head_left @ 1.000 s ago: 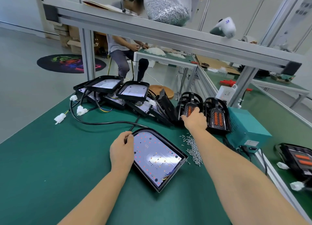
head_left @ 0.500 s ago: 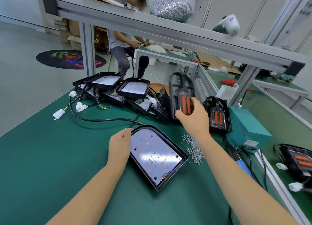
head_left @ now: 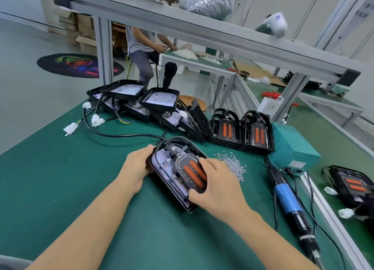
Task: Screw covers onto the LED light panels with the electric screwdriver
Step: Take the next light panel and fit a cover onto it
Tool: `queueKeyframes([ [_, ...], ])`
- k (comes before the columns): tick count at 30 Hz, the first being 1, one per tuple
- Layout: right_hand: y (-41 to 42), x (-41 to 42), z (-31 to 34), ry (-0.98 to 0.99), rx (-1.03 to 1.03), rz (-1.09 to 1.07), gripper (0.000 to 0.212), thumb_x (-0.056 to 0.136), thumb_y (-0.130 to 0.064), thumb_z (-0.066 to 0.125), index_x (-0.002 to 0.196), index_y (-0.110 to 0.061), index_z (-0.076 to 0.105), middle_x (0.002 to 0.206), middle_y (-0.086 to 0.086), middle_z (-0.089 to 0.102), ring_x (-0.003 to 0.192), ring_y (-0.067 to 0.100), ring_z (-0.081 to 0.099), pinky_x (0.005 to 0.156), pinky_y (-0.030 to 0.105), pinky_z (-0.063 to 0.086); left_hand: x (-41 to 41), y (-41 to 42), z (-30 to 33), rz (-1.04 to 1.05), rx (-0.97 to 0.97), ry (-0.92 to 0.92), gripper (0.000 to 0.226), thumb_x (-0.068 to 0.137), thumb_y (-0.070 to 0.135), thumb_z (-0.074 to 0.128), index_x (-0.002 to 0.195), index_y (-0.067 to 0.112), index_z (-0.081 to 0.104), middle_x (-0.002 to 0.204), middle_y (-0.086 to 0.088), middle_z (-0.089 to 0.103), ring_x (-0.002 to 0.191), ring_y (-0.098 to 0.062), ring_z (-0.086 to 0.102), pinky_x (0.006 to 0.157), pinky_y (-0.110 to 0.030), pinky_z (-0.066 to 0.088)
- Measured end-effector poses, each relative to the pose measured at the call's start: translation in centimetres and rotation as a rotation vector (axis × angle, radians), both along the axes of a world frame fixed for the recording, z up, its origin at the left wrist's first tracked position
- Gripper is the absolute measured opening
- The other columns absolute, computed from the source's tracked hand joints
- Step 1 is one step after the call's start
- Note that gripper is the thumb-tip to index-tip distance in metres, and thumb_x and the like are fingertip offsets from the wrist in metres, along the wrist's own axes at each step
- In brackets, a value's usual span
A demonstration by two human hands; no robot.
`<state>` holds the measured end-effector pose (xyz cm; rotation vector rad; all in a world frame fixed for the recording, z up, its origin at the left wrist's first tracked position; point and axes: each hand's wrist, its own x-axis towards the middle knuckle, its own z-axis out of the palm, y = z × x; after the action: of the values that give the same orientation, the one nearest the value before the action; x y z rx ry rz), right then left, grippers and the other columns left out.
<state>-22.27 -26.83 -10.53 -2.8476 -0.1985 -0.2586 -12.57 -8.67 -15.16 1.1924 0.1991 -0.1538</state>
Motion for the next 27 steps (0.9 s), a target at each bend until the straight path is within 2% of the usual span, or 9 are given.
queueKeyframes([
  [2, 0.3, -0.3, -0.3, 0.008, 0.003, -0.003, 0.07, 0.074, -0.045, 0.063, 0.137, -0.021, 0.045, 0.13, -0.007, 0.046, 0.119, 0.016, 0.041, 0.098, 0.026, 0.038, 0.1, 0.0, 0.0, 0.001, -0.011, 0.01, 0.024, 0.097, 0.022, 0.048, 0.102, 0.007, 0.066, 0.096, -0.011, 0.065, 0.083, -0.021, 0.058, 0.072, -0.031, 0.052],
  [6, 1.1, -0.5, -0.7, 0.016, -0.016, -0.001, 0.065, 0.074, -0.046, 0.063, 0.132, -0.021, 0.045, 0.125, -0.006, 0.045, 0.116, 0.017, 0.042, 0.095, 0.029, 0.041, 0.0, 0.0, -0.1, -0.008, -0.014, 0.023, 0.033, 0.096, 0.027, 0.05, 0.11, 0.002, 0.066, 0.103, -0.013, 0.067, 0.092, -0.024, 0.061, 0.089, -0.038, 0.05],
  [11, 1.1, -0.7, -0.9, 0.043, -0.037, -0.013, 0.066, 0.076, -0.047, 0.062, 0.133, -0.02, 0.044, 0.126, -0.005, 0.044, 0.117, 0.017, 0.039, 0.096, 0.033, 0.042, -0.3, 0.2, 0.0, -0.043, 0.037, -0.033, 0.025, 0.092, 0.019, 0.055, 0.106, 0.003, 0.068, 0.102, -0.013, 0.069, 0.087, -0.023, 0.061, 0.083, -0.037, 0.05],
  [15, 1.2, -0.5, -1.0, 0.057, -0.029, -0.006, 0.07, 0.077, -0.048, 0.062, 0.137, -0.019, 0.043, 0.129, -0.005, 0.044, 0.119, 0.017, 0.038, 0.096, 0.032, 0.042, -0.3, 0.2, -0.2, -0.015, 0.078, -0.048, 0.018, 0.092, 0.005, 0.055, 0.098, 0.012, 0.07, 0.092, -0.007, 0.071, 0.078, -0.019, 0.063, 0.07, -0.03, 0.052],
  [20, 1.2, -0.5, -1.3, 0.037, -0.031, 0.013, 0.07, 0.08, -0.047, 0.059, 0.14, -0.017, 0.04, 0.132, -0.003, 0.043, 0.121, 0.018, 0.036, 0.099, 0.032, 0.04, -0.3, 0.1, 0.0, -0.018, 0.144, -0.036, 0.021, 0.092, 0.002, 0.052, 0.097, 0.012, 0.071, 0.087, -0.006, 0.069, 0.073, -0.018, 0.061, 0.07, -0.031, 0.052],
  [22, 1.2, -0.6, -1.4, 0.033, -0.033, 0.037, 0.071, 0.082, -0.047, 0.058, 0.143, -0.017, 0.038, 0.137, -0.003, 0.041, 0.124, 0.018, 0.035, 0.104, 0.03, 0.036, -0.4, 0.3, -0.2, -0.015, 0.254, -0.082, 0.027, 0.092, 0.0, 0.051, 0.093, 0.016, 0.072, 0.083, -0.005, 0.069, 0.074, -0.019, 0.058, 0.074, -0.033, 0.05],
  [24, 1.0, -0.7, -1.4, 0.023, -0.008, 0.063, 0.069, 0.083, -0.046, 0.059, 0.142, -0.016, 0.04, 0.14, -0.003, 0.04, 0.127, 0.018, 0.034, 0.108, 0.027, 0.03, -0.6, 0.5, -0.3, -0.004, 0.473, -0.196, 0.035, 0.09, -0.002, 0.048, 0.089, 0.023, 0.072, 0.085, -0.005, 0.071, 0.08, -0.021, 0.059, 0.081, -0.035, 0.048],
  [27, 0.7, -0.9, -1.6, -0.01, 0.023, 0.089, 0.063, 0.085, -0.044, 0.061, 0.139, -0.016, 0.046, 0.14, -0.003, 0.042, 0.129, 0.018, 0.035, 0.108, 0.024, 0.025, -0.7, 0.8, -0.5, 0.014, 0.987, -0.357, 0.033, 0.09, 0.002, 0.048, 0.112, 0.019, 0.067, 0.104, -0.009, 0.068, 0.098, -0.03, 0.058, 0.083, -0.036, 0.044],
])
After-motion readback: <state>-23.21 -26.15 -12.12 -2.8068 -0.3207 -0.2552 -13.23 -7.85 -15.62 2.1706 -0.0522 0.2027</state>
